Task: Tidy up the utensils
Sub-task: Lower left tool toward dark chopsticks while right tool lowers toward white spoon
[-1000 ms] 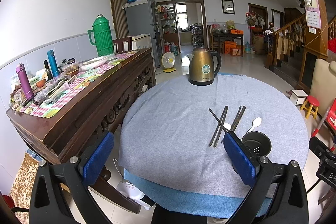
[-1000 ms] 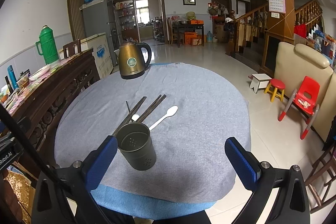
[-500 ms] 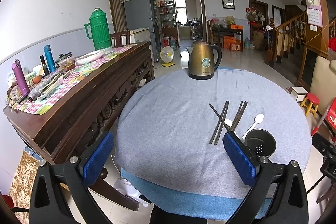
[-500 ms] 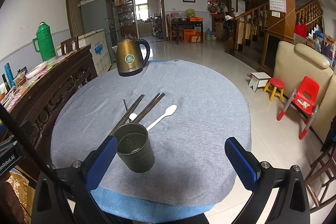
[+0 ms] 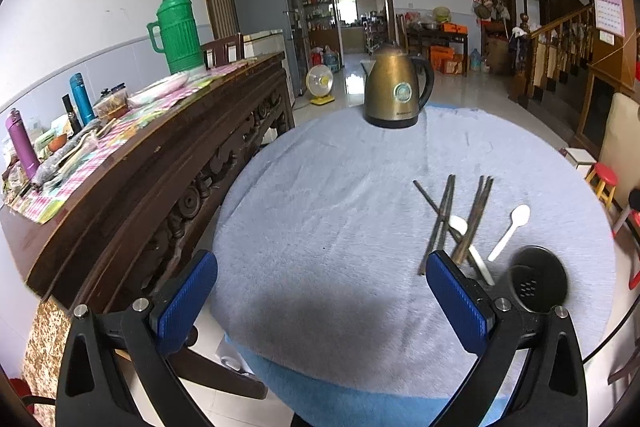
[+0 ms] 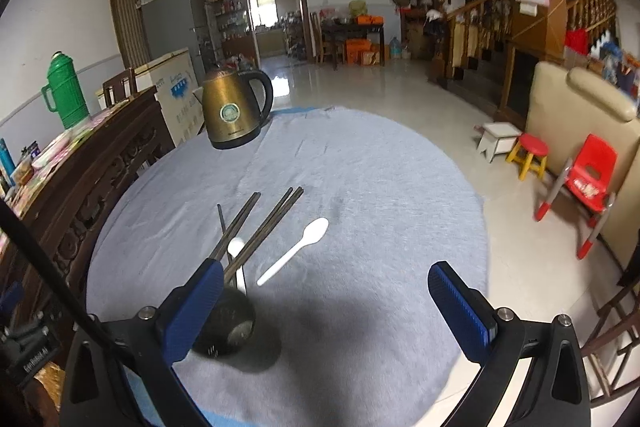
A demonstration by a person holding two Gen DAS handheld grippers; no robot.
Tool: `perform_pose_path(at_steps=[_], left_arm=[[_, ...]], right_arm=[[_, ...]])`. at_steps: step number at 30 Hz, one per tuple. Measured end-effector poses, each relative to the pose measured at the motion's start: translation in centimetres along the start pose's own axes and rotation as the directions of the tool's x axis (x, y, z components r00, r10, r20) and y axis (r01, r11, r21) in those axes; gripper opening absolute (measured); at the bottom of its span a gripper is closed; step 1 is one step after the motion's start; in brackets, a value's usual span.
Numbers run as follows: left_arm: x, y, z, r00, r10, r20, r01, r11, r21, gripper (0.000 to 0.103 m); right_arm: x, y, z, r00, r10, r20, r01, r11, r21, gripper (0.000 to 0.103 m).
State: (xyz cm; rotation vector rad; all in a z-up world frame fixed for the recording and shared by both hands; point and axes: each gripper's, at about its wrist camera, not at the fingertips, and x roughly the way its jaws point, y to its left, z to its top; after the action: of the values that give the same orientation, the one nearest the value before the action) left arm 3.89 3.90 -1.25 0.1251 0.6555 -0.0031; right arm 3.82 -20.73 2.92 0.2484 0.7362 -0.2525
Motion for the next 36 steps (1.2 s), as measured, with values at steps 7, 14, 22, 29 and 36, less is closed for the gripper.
perform_pose_path(at_steps=[7, 14, 22, 29, 36], left_arm=[[9.0, 1.8, 2.6, 0.982, -0.078, -0.172, 0.073, 0.997, -0.038, 0.103], [16.8, 1.5, 4.2, 0.933, -0.184, -0.308, 0.165, 0.982, -0.086, 0.089], [22.7, -2.4, 5.9, 0.846, -0.322, -0.425, 0.314, 0.945, -0.09, 0.052], [24.6, -4.8, 6.4, 0.806, -0.377, -0.456, 0.389, 0.918, -0.07, 0.048], [27.1, -6.1, 7.5, 0.774, -0.404, -0.489, 0.397, 0.91, -0.123, 0.048]], right_arm=[[12.2, -2.1, 4.6, 0.953, 0.169, -0.252, -0.142, 0.983, 0.12, 0.097], [23.5, -2.7, 6.8, 0.874, 0.285, -0.395, -0.174, 0.94, 0.293, 0.053], [32.1, -0.7, 7.6, 0.799, 0.33, -0.503, -0.159, 0.922, 0.352, 0.027], [30.0, -1.0, 7.0, 0.798, 0.284, -0.532, -0.128, 0.942, 0.31, 0.026], [28.3, -3.2, 5.5, 0.835, 0.239, -0.495, -0.08, 0.944, 0.321, 0.073]])
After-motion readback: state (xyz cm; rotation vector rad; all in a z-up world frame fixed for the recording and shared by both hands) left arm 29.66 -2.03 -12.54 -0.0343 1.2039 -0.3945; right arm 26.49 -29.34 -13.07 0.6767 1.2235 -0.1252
